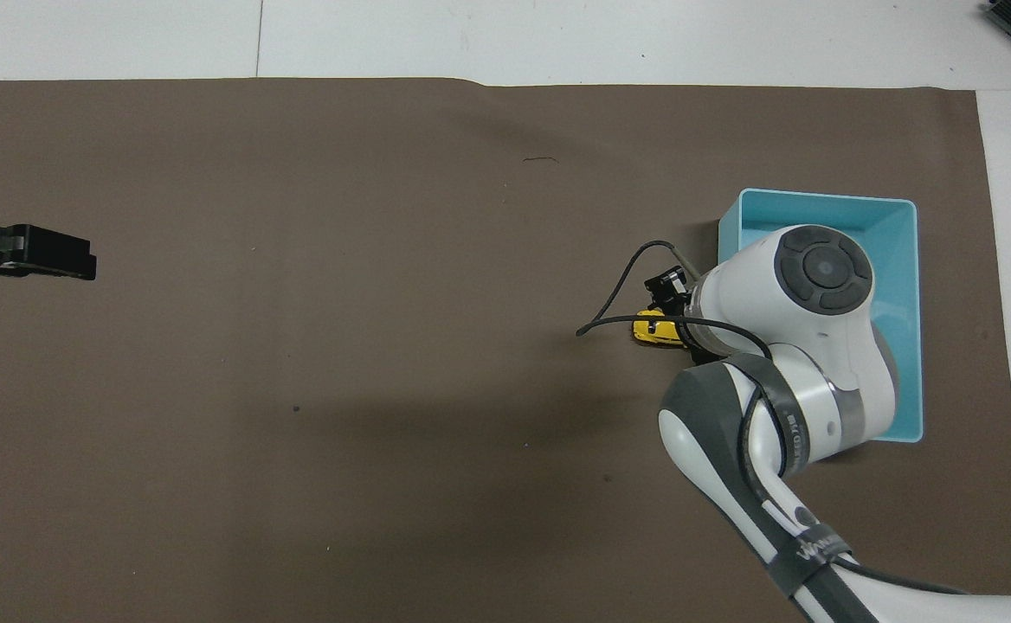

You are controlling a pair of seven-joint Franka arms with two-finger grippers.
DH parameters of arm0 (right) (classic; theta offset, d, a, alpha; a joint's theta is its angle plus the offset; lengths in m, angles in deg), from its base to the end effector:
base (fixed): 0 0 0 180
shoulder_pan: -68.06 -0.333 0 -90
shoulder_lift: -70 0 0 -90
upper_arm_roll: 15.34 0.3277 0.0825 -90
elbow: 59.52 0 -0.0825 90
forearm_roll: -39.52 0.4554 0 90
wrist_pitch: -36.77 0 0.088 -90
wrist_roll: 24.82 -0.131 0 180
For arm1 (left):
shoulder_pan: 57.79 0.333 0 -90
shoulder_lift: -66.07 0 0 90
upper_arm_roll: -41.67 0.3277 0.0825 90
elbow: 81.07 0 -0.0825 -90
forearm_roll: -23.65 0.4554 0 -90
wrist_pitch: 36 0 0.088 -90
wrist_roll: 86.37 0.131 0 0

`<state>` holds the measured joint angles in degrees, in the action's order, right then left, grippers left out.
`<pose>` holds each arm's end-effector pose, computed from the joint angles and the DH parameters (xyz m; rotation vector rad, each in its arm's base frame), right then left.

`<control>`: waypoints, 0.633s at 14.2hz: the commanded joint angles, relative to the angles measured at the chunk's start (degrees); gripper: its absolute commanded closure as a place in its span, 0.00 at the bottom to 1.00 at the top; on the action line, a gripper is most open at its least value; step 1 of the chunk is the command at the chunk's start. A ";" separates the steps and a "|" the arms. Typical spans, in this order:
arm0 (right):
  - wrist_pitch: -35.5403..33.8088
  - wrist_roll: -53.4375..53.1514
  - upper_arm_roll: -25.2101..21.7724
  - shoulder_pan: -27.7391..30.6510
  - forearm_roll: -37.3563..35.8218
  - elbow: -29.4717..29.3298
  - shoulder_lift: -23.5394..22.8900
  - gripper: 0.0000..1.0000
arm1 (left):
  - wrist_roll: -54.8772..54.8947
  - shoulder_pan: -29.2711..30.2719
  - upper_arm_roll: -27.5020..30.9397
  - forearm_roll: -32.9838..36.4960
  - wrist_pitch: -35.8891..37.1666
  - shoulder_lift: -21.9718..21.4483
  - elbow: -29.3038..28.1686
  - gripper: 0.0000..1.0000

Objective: Wind up and store yellow beetle car
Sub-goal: 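Grasp the yellow car beside the blue box with the right gripper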

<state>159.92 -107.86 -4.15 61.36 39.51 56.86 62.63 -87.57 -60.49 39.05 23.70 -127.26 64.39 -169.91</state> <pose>0.6046 0.1941 0.3326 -2.6380 1.6880 0.0379 0.6181 -0.0578 0.6435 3.1357 -0.1128 0.1123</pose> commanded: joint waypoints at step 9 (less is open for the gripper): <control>6.48 -15.75 -0.03 0.28 -0.34 -0.10 -4.67 0.00 | 5.41 4.02 -0.02 0.21 -2.78 -4.30 -7.59 0.00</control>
<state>165.06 -122.25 -4.35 61.11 39.47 56.82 58.46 -82.85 -57.10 39.72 23.70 -128.35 61.76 -175.41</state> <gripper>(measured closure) 0.000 0.000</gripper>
